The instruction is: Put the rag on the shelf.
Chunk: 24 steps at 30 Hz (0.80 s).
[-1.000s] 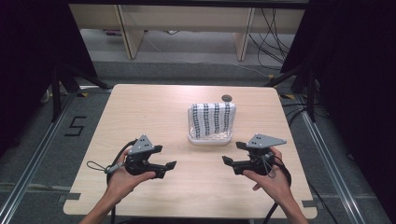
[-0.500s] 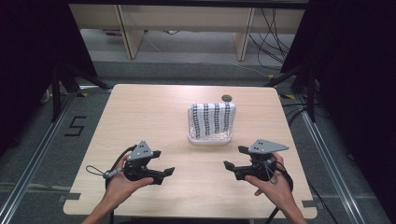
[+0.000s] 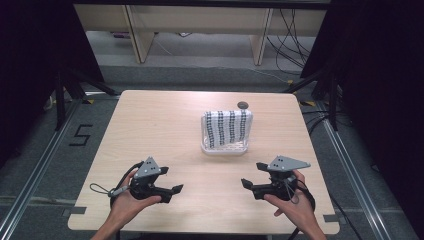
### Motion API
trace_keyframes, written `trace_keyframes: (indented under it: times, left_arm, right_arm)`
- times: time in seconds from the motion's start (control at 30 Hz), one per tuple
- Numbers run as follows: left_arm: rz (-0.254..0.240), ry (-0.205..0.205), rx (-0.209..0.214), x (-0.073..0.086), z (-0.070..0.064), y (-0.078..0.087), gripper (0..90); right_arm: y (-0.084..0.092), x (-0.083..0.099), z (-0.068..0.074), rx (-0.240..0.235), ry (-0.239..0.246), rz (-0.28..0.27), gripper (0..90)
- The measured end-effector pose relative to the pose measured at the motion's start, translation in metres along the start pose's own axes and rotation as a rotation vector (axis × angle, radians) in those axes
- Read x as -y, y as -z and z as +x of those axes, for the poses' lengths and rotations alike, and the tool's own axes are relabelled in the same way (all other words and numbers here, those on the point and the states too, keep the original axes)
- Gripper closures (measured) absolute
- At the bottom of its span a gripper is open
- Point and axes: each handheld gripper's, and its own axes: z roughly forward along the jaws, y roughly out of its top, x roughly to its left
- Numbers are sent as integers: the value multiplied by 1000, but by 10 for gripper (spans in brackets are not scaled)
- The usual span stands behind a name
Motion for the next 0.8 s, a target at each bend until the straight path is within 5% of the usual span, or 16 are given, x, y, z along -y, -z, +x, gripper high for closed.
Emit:
trace_keyframes:
  times: [0.27,0.53,0.8]
  left_arm:
    - [21,1,-1,8,-3,0,187]
    - [24,-8,16,13,-9,-4,187]
    - [44,-13,17,25,-14,-4,187]
  right_arm:
    - [0,11,4,1,-41,28,220]
    - [-5,24,7,-10,-8,43,219]
    - [-7,31,13,-30,-41,53,211]
